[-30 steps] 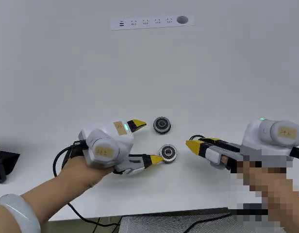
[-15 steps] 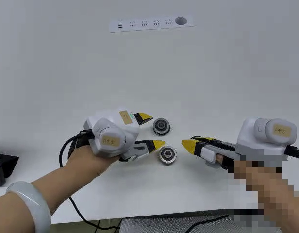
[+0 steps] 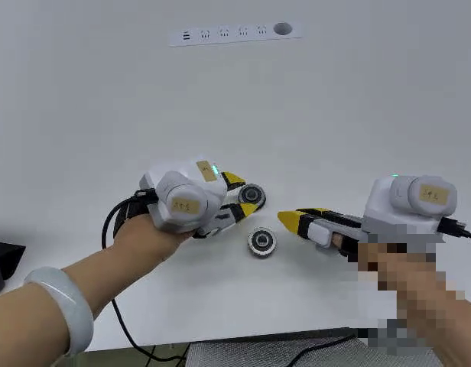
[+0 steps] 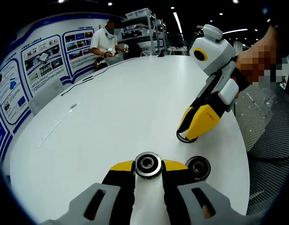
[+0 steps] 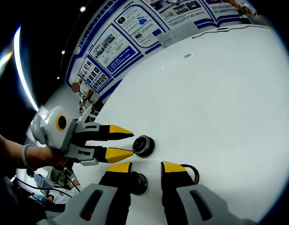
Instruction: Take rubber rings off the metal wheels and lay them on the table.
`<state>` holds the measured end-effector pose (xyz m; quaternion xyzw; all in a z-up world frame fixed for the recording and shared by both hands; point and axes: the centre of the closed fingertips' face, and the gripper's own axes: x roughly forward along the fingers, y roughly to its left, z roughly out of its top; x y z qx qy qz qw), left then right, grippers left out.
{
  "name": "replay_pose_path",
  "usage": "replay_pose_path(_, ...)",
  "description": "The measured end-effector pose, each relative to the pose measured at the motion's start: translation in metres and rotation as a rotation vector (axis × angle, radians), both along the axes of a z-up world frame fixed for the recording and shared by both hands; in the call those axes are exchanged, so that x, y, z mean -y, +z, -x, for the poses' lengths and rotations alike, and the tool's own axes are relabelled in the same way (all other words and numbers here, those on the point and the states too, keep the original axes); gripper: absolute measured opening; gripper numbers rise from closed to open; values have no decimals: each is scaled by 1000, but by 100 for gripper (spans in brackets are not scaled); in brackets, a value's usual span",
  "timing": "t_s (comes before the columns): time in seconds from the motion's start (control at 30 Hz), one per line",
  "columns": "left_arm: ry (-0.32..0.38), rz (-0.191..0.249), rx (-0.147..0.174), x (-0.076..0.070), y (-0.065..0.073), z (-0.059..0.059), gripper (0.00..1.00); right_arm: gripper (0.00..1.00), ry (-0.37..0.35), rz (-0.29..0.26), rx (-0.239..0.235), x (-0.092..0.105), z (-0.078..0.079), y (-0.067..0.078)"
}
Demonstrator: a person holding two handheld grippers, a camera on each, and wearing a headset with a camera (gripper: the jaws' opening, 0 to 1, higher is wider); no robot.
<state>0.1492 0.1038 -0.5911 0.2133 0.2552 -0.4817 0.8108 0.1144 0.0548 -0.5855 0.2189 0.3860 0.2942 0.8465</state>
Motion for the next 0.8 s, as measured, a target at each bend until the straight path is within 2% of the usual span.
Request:
replay_pose_path(0.43,-1,-29,-24,3,-9,-4,18,25,-3,-6,-6,0,-2,-2)
replay_pose_path(0.8,-5,-23,-50,2,-11,-3,14,25,-14,-31,-14,-5,-6,-2)
